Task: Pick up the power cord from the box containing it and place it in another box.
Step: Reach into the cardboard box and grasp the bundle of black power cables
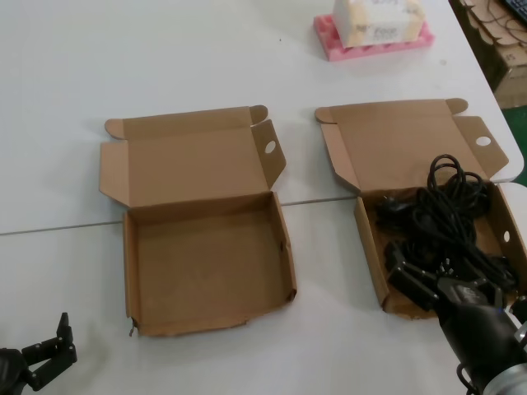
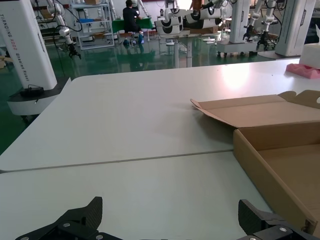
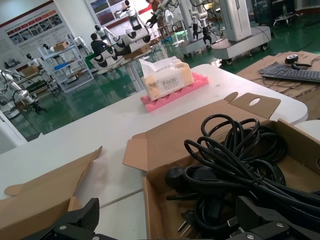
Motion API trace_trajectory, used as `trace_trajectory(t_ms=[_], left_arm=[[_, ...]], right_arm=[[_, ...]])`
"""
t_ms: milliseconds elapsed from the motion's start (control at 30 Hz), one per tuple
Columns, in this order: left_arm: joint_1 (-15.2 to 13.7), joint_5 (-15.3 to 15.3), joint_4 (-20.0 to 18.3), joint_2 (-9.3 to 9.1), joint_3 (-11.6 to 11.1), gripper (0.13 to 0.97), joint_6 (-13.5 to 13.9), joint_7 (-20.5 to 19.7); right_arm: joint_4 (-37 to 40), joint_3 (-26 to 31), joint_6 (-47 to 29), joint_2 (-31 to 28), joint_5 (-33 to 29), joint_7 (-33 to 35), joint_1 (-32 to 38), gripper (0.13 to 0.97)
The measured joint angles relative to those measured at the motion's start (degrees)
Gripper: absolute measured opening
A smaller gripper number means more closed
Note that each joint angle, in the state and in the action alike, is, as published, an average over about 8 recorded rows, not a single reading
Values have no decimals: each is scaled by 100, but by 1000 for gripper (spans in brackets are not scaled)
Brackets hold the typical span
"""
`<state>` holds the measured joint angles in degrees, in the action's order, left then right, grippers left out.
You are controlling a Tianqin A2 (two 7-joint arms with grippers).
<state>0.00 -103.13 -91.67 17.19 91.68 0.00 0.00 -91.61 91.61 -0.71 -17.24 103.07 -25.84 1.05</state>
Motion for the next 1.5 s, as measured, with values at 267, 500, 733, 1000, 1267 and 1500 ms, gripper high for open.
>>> trace_trajectory(t_ms=[267, 500, 733, 1000, 1267, 1500], left_arm=[[0, 0, 0, 0, -1, 966, 0, 0], [0, 0, 0, 0, -2, 966, 0, 0], [0, 0, 0, 0, 0, 961, 0, 0], [0, 0, 0, 0, -1, 948, 0, 0], [0, 0, 0, 0, -1, 887, 0, 0], [0, 0, 0, 0, -1, 792, 0, 0]], right_arm=[[0, 0, 0, 0, 0, 0, 0, 966], [0, 0, 0, 0, 0, 0, 0, 966], [-74, -23, -10, 18, -34, 0, 3, 966], [-289, -634, -635, 481, -222, 0, 188, 966], [637, -1330, -1370, 606, -848, 0, 1007, 966], [1555, -1111, -1530, 143, -1204, 0, 1542, 966]])
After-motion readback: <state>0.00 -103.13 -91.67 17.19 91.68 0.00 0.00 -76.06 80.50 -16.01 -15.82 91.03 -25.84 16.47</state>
